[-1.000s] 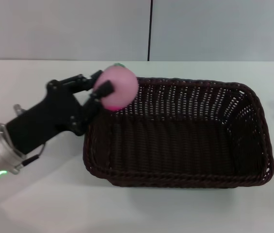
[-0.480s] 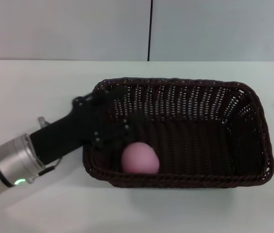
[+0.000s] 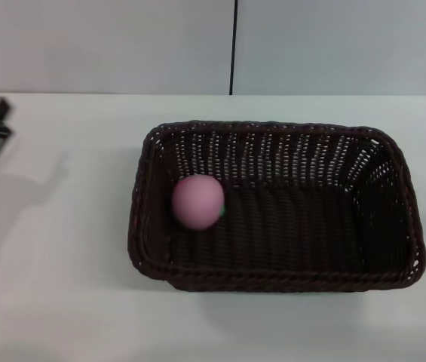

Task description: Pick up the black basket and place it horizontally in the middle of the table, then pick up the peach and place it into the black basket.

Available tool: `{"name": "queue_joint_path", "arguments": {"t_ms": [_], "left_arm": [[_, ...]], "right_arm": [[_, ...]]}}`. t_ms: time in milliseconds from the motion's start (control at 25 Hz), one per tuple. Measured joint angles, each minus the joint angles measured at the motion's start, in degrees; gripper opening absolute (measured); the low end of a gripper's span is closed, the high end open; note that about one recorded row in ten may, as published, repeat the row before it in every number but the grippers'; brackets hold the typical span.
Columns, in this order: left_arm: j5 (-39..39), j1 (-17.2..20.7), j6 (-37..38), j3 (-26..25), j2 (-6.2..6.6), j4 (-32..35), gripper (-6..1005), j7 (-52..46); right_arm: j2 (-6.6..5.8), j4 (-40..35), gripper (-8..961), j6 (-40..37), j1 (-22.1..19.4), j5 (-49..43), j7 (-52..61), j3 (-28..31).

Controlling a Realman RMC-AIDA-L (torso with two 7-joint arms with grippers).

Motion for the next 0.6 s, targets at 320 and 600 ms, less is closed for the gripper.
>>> {"name": "queue_joint_path", "arguments": {"t_ms": [320,600], "left_arm": [[-0.27,3.28,-1.43,-8.87,0.00,-3.22,818,3.67],[-0.21,3.67,-1.16,-9.00,0.07,-3.28,818,4.31]], "right_arm": [[-0.12,3.51,557,0.00,1.93,-1.40,-6.33,1.27],[-0.20,3.19,557,2.19,3.86,-2.36,-6.33,1.34]]}}
